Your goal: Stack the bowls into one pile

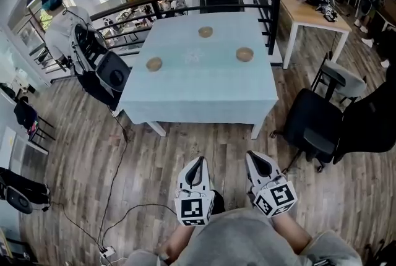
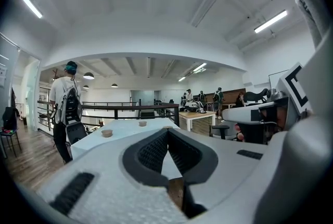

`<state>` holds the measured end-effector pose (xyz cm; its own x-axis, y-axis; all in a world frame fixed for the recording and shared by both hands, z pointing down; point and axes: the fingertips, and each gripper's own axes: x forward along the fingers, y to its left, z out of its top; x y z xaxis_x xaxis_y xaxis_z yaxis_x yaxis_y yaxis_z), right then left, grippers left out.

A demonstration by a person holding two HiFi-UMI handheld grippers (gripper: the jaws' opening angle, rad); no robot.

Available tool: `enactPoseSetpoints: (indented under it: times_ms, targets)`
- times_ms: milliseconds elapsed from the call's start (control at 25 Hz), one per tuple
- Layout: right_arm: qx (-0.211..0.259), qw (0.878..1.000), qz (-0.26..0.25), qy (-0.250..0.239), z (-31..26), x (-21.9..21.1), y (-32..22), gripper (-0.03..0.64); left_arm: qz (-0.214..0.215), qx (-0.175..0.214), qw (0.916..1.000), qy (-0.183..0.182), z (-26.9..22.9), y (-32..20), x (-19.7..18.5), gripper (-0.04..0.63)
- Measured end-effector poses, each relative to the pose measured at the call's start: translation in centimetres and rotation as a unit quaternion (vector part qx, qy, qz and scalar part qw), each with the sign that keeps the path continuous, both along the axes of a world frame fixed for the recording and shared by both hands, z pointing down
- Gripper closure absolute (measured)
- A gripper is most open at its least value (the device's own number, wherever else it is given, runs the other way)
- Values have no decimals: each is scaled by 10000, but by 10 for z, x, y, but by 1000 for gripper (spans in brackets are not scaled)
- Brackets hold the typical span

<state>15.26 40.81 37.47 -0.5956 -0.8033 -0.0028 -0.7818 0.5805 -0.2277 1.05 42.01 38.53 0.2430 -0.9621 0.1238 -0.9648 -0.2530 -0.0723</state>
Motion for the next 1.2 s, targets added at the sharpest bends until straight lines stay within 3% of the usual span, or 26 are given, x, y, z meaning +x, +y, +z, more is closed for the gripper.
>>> enactPoseSetpoints:
  times_ms: [200, 680, 1200]
  targets:
    - [43, 9999, 85, -115, -10, -18, -34, 591, -37, -84, 9999, 76, 2, -25, -18, 575]
    - [-11, 9997, 135, 178, -8, -66, -103, 591, 33, -207, 9997, 114, 2, -98, -59, 577]
    - [-103, 9983, 391, 420, -4, -116, -167, 591, 184, -261, 9995, -81, 2, -165, -117, 575]
